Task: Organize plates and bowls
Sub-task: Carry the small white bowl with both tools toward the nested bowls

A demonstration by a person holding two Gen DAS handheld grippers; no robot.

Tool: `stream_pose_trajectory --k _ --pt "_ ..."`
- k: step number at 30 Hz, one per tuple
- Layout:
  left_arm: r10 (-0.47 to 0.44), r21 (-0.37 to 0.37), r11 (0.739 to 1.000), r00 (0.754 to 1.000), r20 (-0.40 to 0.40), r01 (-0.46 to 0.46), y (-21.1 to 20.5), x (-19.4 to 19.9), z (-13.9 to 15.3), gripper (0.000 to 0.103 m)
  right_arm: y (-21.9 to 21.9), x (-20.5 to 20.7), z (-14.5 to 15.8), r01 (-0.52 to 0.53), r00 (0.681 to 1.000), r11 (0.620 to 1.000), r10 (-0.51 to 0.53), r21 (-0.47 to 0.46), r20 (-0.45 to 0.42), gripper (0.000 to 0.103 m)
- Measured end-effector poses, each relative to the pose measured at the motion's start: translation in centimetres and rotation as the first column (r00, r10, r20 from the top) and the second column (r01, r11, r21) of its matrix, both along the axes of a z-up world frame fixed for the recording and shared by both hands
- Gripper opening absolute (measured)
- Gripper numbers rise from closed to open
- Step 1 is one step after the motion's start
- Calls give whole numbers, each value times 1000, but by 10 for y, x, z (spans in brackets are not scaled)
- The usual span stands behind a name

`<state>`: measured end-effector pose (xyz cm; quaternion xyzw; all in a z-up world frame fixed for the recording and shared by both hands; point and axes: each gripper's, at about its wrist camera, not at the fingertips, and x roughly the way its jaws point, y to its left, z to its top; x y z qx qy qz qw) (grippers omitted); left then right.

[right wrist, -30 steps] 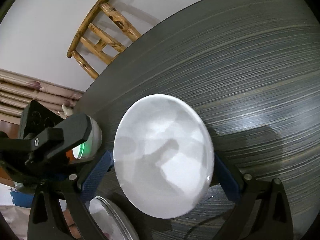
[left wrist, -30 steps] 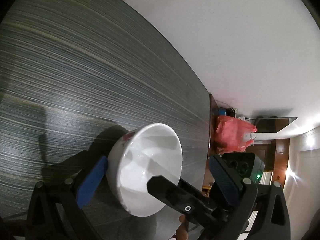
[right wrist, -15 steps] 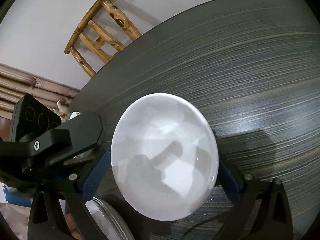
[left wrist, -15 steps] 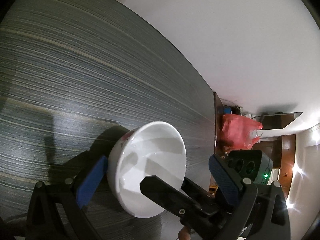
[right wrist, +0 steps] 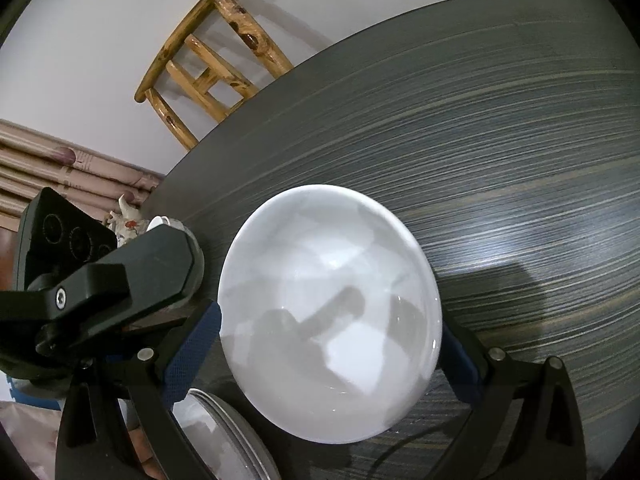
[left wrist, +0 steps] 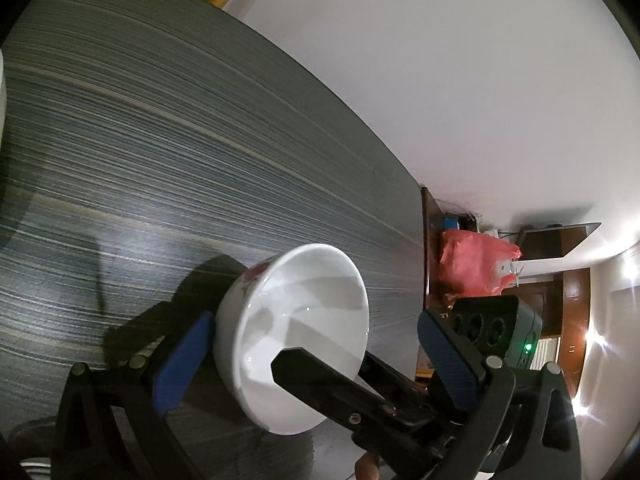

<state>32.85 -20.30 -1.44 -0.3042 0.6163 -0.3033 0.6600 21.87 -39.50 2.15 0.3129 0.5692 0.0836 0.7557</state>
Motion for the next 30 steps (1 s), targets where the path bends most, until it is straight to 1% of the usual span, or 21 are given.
stream_pose_trajectory --k 8,15,21,24,27,30 --pt "20 -9 1000 1000 5 -20 14 2 10 103 15 6 13 -23 1000 1000 23 -3 -3 100" --pt "55 -21 998 998 15 -54 37 7 23 103 38 17 30 -56 998 998 56 -13 3 100" --pt "91 -8 996 994 55 -91 62 14 44 103 68 36 42 -94 996 996 94 1 7 100" --pt "109 -2 994 991 82 -109 79 19 57 103 85 49 49 -113 993 994 113 -3 11 100" --pt "137 5 990 985 105 -138 99 26 68 103 104 64 55 -136 991 991 136 12 14 100" --pt "168 5 985 979 111 -170 118 33 75 103 127 80 61 -162 987 987 162 19 18 100"
